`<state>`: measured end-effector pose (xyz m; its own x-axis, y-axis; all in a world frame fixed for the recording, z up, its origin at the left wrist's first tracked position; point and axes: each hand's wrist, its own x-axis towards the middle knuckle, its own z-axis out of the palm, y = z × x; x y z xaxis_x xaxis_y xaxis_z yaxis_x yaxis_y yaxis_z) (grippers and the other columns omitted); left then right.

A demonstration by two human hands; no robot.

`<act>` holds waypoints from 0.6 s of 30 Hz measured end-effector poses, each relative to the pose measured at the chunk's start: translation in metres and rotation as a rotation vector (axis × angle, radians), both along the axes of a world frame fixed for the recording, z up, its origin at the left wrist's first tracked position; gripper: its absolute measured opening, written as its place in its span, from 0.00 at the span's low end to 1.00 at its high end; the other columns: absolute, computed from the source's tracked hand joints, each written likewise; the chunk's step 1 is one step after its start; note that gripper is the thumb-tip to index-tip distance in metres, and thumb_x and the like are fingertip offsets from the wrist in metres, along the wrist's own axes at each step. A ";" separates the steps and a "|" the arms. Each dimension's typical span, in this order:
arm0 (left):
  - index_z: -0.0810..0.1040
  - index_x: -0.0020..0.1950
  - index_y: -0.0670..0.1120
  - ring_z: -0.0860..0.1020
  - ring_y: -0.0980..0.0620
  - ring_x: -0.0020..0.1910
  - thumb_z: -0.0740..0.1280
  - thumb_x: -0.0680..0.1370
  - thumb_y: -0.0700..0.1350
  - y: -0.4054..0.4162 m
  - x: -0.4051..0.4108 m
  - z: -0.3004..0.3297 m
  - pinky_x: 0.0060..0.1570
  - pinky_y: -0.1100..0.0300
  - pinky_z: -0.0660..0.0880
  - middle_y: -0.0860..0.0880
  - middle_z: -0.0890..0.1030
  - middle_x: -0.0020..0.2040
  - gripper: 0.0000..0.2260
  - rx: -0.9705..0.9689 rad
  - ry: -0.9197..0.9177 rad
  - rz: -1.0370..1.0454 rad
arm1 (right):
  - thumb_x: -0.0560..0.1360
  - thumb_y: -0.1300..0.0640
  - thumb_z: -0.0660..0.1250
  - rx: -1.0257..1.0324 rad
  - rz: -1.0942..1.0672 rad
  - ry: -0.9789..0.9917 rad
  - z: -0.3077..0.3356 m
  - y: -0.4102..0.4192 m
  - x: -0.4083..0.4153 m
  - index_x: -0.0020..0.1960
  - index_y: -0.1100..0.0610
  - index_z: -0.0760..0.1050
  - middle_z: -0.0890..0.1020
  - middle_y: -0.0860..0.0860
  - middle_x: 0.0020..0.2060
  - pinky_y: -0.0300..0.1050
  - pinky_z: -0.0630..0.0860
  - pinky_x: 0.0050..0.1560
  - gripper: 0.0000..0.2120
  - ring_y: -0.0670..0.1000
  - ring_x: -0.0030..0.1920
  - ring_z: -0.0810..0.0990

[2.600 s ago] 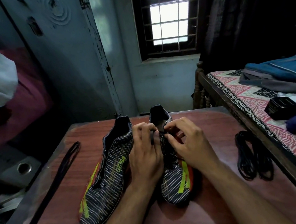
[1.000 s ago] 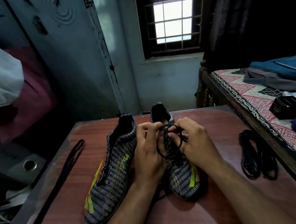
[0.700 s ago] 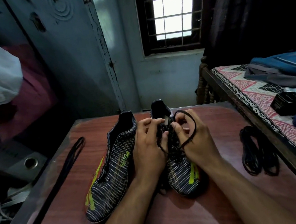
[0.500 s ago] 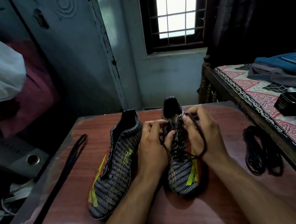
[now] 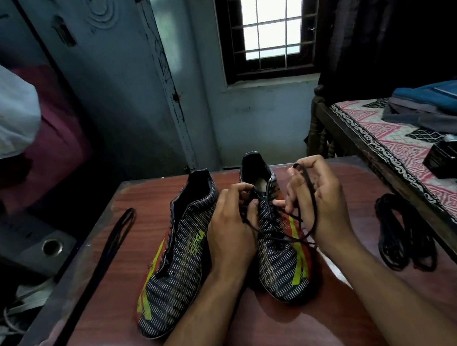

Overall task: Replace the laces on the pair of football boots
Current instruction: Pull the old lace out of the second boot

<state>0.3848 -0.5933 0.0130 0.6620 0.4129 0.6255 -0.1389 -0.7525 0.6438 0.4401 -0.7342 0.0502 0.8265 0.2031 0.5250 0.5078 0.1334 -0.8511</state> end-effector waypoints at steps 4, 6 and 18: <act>0.79 0.56 0.51 0.80 0.56 0.45 0.70 0.81 0.47 0.002 -0.007 0.009 0.43 0.52 0.79 0.55 0.80 0.49 0.04 -0.039 -0.087 0.030 | 0.80 0.58 0.71 -0.029 0.004 0.028 0.005 0.003 -0.003 0.47 0.52 0.76 0.82 0.52 0.31 0.48 0.76 0.36 0.05 0.49 0.30 0.79; 0.80 0.54 0.51 0.81 0.56 0.43 0.72 0.80 0.45 0.002 -0.013 0.019 0.42 0.53 0.79 0.55 0.82 0.46 0.04 -0.126 -0.159 0.037 | 0.78 0.60 0.73 -0.039 0.034 0.051 0.007 0.003 -0.004 0.46 0.52 0.79 0.84 0.54 0.32 0.47 0.77 0.35 0.05 0.50 0.31 0.81; 0.78 0.59 0.48 0.81 0.44 0.59 0.55 0.77 0.31 -0.007 -0.026 0.036 0.60 0.45 0.79 0.43 0.82 0.58 0.20 -0.546 -0.390 -0.186 | 0.79 0.64 0.71 -0.282 0.340 0.086 0.017 -0.005 -0.007 0.54 0.53 0.84 0.88 0.50 0.43 0.38 0.80 0.45 0.09 0.47 0.46 0.87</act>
<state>0.3592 -0.6007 0.0494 0.5214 0.6378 0.5668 -0.5321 -0.2763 0.8003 0.4329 -0.7393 0.0668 0.7263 0.5959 0.3425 0.4010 0.0374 -0.9153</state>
